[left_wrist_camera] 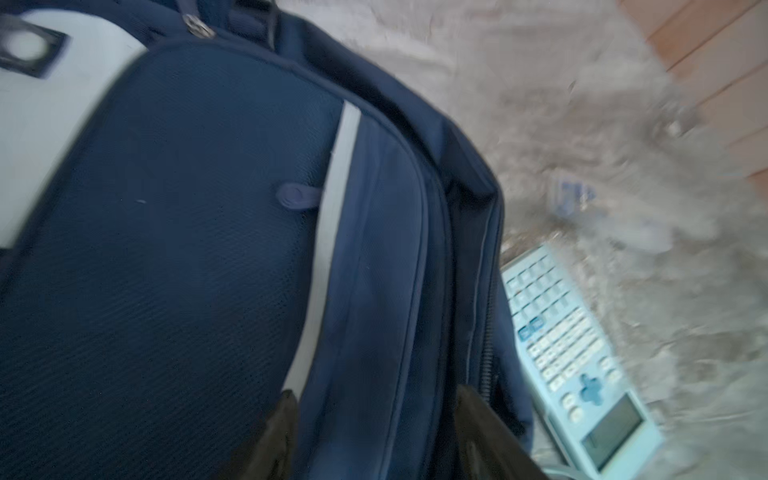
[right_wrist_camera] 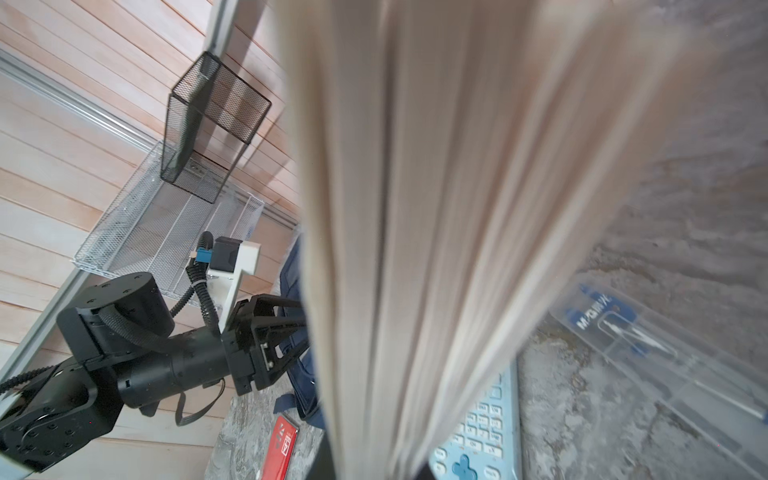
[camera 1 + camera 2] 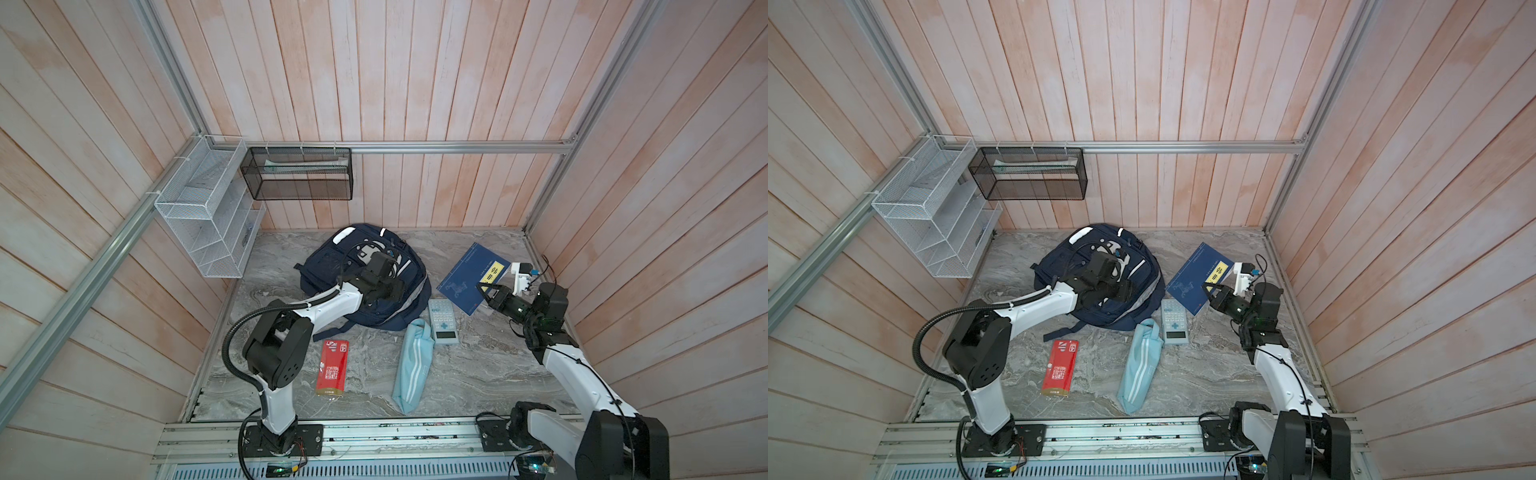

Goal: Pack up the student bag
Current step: 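Push the book into the backpack with the right gripper while the left holds the opening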

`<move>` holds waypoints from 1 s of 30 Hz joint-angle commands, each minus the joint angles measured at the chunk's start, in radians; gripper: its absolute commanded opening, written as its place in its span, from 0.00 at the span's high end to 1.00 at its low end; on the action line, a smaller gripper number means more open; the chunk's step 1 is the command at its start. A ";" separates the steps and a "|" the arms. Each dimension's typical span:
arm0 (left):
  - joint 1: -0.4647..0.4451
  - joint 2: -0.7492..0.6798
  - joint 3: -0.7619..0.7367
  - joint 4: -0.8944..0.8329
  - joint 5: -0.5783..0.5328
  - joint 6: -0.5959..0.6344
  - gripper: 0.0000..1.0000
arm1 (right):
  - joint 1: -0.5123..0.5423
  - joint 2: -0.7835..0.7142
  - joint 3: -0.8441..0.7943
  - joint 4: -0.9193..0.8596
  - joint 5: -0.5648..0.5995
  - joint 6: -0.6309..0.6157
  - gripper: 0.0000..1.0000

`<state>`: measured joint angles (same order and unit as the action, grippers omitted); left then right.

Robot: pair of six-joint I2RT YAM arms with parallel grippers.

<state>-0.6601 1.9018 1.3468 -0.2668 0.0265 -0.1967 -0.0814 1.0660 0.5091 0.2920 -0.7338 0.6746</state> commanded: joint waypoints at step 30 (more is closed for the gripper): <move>-0.014 0.081 0.283 -0.193 -0.154 0.004 1.00 | 0.170 0.131 -0.044 0.099 0.018 0.027 1.00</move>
<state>-0.6975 2.0842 1.5940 -0.4179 -0.1314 -0.1677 0.0528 1.1725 0.4530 0.3252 -0.7338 0.6807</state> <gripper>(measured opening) 0.062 0.095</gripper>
